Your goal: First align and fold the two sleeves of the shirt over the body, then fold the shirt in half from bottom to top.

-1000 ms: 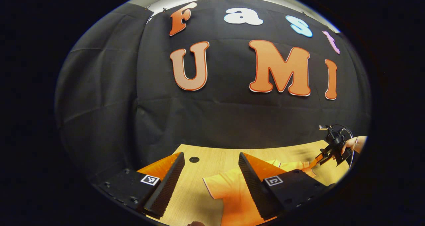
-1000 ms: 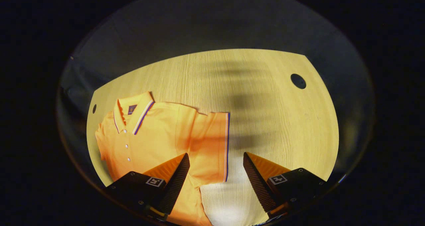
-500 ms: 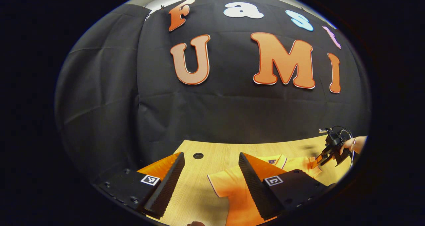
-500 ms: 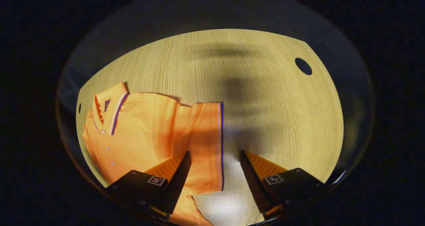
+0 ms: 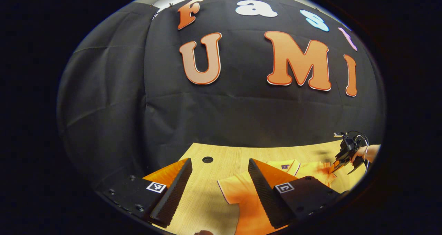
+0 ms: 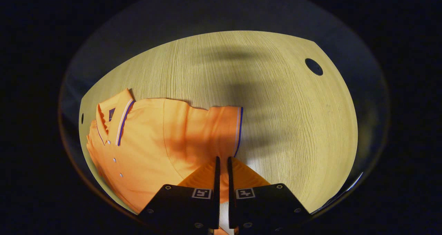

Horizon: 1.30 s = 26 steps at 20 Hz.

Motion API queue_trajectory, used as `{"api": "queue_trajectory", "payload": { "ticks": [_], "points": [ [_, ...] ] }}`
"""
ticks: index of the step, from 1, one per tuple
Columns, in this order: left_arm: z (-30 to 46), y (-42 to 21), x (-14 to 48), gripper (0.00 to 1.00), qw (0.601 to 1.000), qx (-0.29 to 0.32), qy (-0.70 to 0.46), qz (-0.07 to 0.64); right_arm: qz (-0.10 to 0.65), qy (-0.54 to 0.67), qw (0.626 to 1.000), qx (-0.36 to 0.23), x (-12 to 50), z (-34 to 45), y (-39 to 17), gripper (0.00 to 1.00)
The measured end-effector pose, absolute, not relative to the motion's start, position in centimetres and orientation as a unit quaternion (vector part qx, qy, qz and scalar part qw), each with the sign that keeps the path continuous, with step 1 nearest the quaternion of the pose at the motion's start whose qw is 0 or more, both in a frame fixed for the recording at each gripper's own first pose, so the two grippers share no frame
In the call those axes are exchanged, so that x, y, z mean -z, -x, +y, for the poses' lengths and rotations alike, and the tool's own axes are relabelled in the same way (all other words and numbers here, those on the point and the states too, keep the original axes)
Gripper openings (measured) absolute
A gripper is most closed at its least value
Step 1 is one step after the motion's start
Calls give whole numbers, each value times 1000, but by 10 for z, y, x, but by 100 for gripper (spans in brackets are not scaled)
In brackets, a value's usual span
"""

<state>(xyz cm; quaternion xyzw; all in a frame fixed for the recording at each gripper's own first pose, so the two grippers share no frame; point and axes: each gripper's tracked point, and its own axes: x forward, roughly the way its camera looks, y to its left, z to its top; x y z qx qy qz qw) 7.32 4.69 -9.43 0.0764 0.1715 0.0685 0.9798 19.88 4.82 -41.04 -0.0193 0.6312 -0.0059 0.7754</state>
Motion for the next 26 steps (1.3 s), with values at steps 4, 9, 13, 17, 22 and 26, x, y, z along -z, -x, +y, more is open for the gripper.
{"api": "queue_trajectory", "payload": {
  "ticks": [4, 9, 13, 17, 22, 26],
  "points": [
    [53, -72, 92, 98, 980, -70, -78, 168, 611, -17, 791, 1, 397, 53, -205, 11],
    [63, -72, 87, 98, 981, -70, -83, 162, 611, -15, 791, 7, 405, 54, -198, 0],
    [70, -70, 85, 98, 982, -67, -79, 159, 603, -33, 797, 11, 389, 58, -200, 0],
    [76, -71, 81, 96, 984, -56, -74, 153, 589, -56, 806, -4, 365, 78, -197, 0],
    [92, -68, 74, 98, 986, -48, -63, 146, 575, -61, 815, -33, 338, 119, -187, 0],
    [108, -62, 70, 98, 987, -45, -56, 143, 576, -55, 813, -63, 332, 165, -171, 0]
  ]
}}
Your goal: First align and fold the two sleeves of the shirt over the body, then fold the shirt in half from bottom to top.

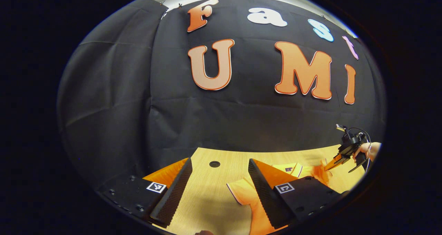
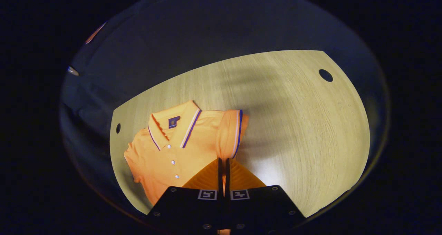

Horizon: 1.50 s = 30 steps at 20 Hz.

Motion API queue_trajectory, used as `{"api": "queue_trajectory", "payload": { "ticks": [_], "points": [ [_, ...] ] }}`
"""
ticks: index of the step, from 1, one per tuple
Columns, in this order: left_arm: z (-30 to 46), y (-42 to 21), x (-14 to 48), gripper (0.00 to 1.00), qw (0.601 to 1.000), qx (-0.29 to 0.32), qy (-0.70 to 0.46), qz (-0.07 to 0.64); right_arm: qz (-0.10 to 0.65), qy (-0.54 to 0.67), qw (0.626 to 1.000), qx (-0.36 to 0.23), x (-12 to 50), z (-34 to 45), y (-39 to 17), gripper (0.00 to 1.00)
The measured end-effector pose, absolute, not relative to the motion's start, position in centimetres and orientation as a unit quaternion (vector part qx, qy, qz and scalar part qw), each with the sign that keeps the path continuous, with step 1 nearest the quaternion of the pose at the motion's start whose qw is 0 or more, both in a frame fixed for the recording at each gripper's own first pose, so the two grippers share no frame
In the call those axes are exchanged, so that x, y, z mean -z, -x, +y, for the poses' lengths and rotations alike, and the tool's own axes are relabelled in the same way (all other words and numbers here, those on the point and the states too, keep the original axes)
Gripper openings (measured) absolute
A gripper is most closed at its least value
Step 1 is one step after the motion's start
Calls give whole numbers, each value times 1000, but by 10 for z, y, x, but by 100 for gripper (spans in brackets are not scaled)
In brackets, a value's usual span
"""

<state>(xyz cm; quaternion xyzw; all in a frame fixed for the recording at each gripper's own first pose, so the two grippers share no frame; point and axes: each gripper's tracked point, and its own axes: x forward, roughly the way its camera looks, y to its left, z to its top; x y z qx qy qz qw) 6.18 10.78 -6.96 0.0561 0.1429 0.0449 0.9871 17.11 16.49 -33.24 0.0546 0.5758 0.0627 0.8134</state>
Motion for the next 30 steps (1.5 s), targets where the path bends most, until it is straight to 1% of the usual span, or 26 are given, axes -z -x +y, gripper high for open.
{"api": "queue_trajectory", "payload": {
  "ticks": [5, 6, 8, 9, 10, 12, 13, 14, 15, 16, 18, 19, 20, 21, 25, 28, 30],
  "points": [
    [131, -52, 70, 98, 987, -51, -47, 145, 594, -23, 799, -94, 344, 216, -148, 0],
    [136, -50, 72, 96, 987, -53, -45, 147, 595, -20, 798, -94, 347, 224, -145, 0],
    [144, -45, 78, 98, 986, -57, -43, 152, 596, -19, 794, -116, 348, 247, -138, 0],
    [147, -42, 79, 100, 985, -59, -42, 154, 596, -13, 794, -123, 350, 255, -134, 1],
    [150, -41, 81, 98, 985, -61, -41, 157, 593, 3, 796, -124, 353, 258, -134, 2],
    [155, -38, 85, 98, 984, -64, -38, 161, 586, 24, 799, -133, 355, 261, -132, 2],
    [155, -37, 85, 98, 984, -64, -35, 161, 586, 17, 797, -144, 353, 271, -130, 2],
    [156, -37, 86, 98, 984, -64, -32, 162, 592, -7, 788, -169, 351, 288, -122, 7],
    [157, -36, 88, 98, 984, -64, -30, 163, 594, -25, 780, -193, 345, 304, -115, 7],
    [155, -35, 88, 98, 984, -64, -28, 164, 589, -33, 779, -214, 342, 318, -113, 19],
    [153, -38, 89, 98, 984, -62, -26, 166, 576, -26, 785, -228, 340, 326, -112, 64],
    [150, -37, 91, 98, 984, -59, -26, 168, 571, -26, 788, -228, 335, 325, -112, 72],
    [147, -39, 92, 98, 983, -52, -24, 172, 568, -24, 792, -224, 331, 320, -114, 94],
    [142, -43, 96, 98, 983, -46, -19, 179, 563, -17, 798, -216, 329, 311, -117, 99],
    [119, -63, 120, 98, 973, -19, 37, 229, 539, -17, 821, -187, 308, 265, -127, 99],
    [98, -79, 145, 99, 953, -11, 107, 284, 511, 1, 846, -150, 294, 217, -132, 99],
    [87, -88, 169, 98, 935, -13, 125, 330, 501, 6, 854, -141, 284, 193, -128, 99]
  ]
}}
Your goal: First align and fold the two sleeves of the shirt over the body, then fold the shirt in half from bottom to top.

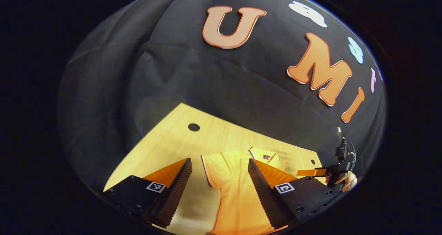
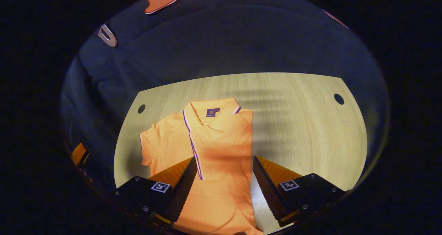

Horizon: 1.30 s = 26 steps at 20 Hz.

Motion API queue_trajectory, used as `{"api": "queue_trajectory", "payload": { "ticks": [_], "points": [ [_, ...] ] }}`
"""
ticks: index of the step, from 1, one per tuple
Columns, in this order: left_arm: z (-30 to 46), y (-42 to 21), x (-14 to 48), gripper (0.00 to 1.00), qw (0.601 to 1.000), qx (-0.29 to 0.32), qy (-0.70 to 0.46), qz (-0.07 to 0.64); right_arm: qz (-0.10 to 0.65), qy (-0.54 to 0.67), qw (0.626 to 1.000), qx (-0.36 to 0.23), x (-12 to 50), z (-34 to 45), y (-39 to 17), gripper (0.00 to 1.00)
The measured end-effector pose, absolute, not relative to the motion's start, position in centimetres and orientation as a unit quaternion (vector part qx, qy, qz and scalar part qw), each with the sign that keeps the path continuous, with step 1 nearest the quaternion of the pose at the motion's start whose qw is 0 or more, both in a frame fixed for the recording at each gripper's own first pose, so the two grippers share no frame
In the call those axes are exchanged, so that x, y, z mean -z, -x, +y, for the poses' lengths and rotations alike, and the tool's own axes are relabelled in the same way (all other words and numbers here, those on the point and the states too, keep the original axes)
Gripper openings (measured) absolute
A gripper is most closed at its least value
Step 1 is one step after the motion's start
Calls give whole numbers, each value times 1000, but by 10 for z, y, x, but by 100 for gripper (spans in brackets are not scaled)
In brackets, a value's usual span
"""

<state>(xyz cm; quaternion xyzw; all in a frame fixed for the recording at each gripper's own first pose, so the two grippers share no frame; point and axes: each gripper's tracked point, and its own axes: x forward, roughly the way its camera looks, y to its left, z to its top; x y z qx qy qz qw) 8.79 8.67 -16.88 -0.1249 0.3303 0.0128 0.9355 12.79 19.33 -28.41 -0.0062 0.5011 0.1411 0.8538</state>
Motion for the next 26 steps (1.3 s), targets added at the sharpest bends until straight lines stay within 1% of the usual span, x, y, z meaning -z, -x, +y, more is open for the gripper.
{"api": "queue_trajectory", "payload": {
  "ticks": [4, 6, 10, 11, 14, 16, 19, 21, 26],
  "points": [
    [77, -94, 204, 98, 900, -5, 161, 405, 489, -13, 860, -145, 266, 159, -117, 99],
    [81, -100, 222, 96, 887, -15, 175, 427, 484, -25, 862, -150, 261, 145, -113, 99],
    [69, -109, 260, 100, 858, -38, 149, 490, 491, -39, 857, -150, 265, 112, -100, 99],
    [67, -112, 268, 98, 854, -44, 146, 498, 496, -50, 854, -146, 267, 105, -96, 99],
    [72, -113, 288, 98, 828, -67, 137, 540, 504, -73, 849, -143, 273, 86, -90, 99],
    [83, -118, 301, 98, 823, -83, 112, 551, 510, -69, 846, -139, 281, 72, -84, 99],
    [88, -123, 318, 98, 815, -92, 92, 565, 524, -91, 835, -143, 290, 66, -75, 99],
    [91, -127, 332, 98, 807, -100, 78, 576, 530, -85, 832, -139, 299, 57, -72, 99],
    [97, -131, 346, 98, 796, -112, 45, 593, 543, -96, 823, -137, 308, 46, -70, 99]
  ]
}}
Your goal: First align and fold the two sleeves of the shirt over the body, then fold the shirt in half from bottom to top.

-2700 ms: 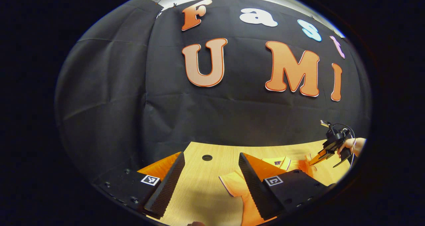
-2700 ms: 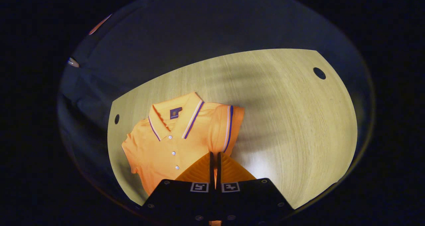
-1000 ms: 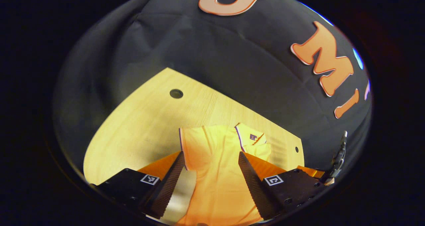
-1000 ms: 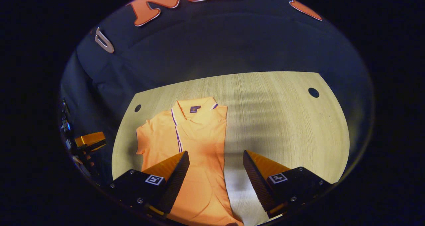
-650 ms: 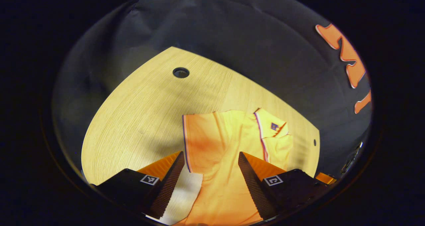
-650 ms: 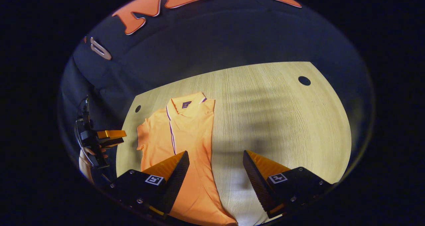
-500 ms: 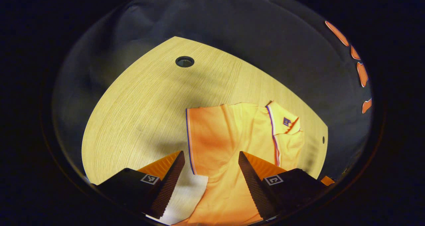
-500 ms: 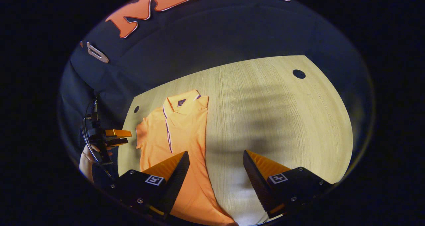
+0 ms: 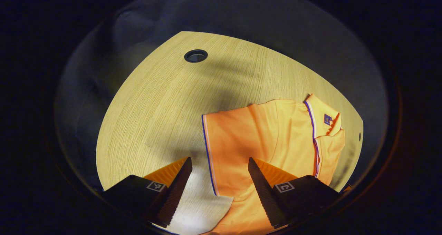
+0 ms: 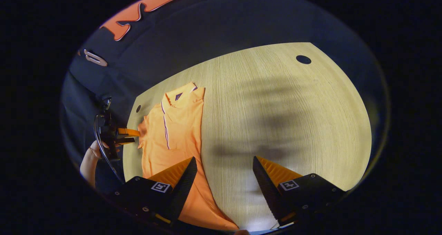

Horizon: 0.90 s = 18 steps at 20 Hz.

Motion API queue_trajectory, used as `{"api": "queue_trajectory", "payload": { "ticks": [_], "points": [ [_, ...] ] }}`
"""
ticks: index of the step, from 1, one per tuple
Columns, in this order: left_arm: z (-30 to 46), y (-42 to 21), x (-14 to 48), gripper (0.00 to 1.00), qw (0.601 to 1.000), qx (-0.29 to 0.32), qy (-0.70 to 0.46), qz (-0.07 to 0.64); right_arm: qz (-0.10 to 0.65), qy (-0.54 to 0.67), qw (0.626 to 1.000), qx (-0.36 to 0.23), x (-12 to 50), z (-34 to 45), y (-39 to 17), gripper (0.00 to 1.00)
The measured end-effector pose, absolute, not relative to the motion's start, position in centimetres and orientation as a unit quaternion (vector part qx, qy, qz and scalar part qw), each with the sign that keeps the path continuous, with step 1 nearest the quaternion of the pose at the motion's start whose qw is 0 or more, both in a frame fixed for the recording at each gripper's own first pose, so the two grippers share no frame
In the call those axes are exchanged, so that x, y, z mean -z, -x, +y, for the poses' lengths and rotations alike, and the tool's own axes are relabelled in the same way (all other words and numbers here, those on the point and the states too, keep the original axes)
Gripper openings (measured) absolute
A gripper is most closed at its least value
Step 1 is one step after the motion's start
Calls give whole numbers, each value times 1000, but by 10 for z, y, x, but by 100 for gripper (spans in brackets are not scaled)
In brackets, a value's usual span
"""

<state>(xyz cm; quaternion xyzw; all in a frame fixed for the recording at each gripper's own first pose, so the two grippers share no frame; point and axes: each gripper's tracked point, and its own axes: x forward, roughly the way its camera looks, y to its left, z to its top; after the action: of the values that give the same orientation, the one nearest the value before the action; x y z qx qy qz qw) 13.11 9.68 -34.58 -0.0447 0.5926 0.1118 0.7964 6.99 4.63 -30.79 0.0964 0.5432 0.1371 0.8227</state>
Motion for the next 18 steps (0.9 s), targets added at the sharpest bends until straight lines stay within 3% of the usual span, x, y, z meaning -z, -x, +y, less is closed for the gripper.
{"api": "queue_trajectory", "payload": {
  "ticks": [5, 9, 13, 14, 18],
  "points": [
    [101, -133, 359, 99, 791, -128, 33, 597, 545, -107, 820, -137, 306, 41, -70, 99],
    [88, -136, 360, 92, 792, -124, 8, 598, 547, -117, 819, -129, 308, 37, -68, 99],
    [72, -142, 360, 7, 804, -107, 4, 585, 553, -118, 815, -125, 314, 33, -62, 99],
    [72, -140, 360, 1, 805, -98, -5, 585, 553, -118, 815, -125, 314, 33, -62, 99],
    [69, -143, 360, 1, 810, -91, 24, 579, 549, -123, 817, -125, 314, 33, -62, 99]
  ]
}}
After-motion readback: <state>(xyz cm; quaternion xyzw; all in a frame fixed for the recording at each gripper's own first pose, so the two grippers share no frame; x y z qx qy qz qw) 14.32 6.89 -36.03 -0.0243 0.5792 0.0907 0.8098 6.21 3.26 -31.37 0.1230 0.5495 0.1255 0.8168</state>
